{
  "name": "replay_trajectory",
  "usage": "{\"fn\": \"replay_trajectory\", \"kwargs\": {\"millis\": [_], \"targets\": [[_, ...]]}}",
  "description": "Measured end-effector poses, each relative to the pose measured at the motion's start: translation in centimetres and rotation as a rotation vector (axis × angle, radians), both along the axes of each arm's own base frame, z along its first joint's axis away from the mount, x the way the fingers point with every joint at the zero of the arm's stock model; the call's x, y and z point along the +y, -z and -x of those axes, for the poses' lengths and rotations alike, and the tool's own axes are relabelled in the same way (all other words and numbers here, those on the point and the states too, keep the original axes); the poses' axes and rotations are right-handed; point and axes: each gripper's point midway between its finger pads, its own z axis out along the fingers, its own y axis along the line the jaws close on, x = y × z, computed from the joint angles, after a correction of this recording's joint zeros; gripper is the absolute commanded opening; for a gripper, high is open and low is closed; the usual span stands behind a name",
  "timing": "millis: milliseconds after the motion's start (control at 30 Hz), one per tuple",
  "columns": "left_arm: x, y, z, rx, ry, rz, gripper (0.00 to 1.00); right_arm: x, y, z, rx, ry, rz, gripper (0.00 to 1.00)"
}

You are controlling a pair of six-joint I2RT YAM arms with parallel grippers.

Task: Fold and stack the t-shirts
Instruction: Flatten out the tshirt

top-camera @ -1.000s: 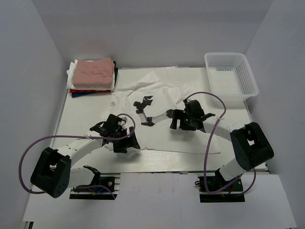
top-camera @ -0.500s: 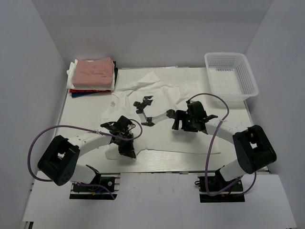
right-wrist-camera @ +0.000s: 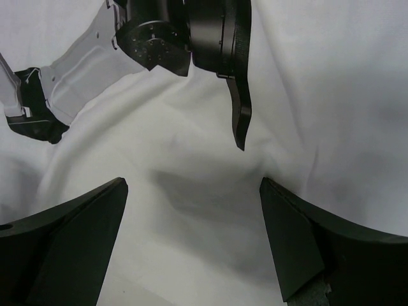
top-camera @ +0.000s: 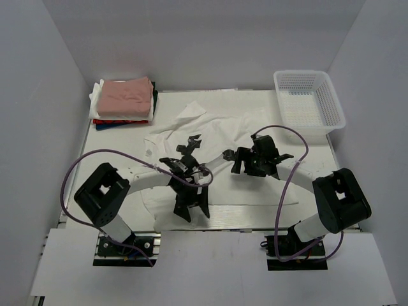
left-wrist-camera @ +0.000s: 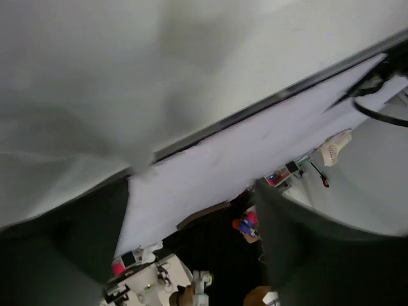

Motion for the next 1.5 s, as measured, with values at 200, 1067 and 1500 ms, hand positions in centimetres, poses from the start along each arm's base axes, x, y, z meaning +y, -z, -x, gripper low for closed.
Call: {"fn": "replay_trajectory", "kwargs": {"millis": [200, 1067, 1500], "targets": [[-2.5, -4.3, -3.2, -0.177, 0.048, -0.003, 1.00, -0.1, -0.1, 0.0, -0.006, -0.005, -0.001, 0.90], [15.0, 2.4, -30.4, -0.643, -0.540, -0.641, 1.00, -7.0, 1.6, -6.5, -0.079, 0.221, 0.411, 0.90], [13.3, 1.5, -45.6, -0.825, -0.524, -0.466, 1.00, -7.2, 0.6, -14.3, -0.122, 0.127, 0.417, 0.90]]}}
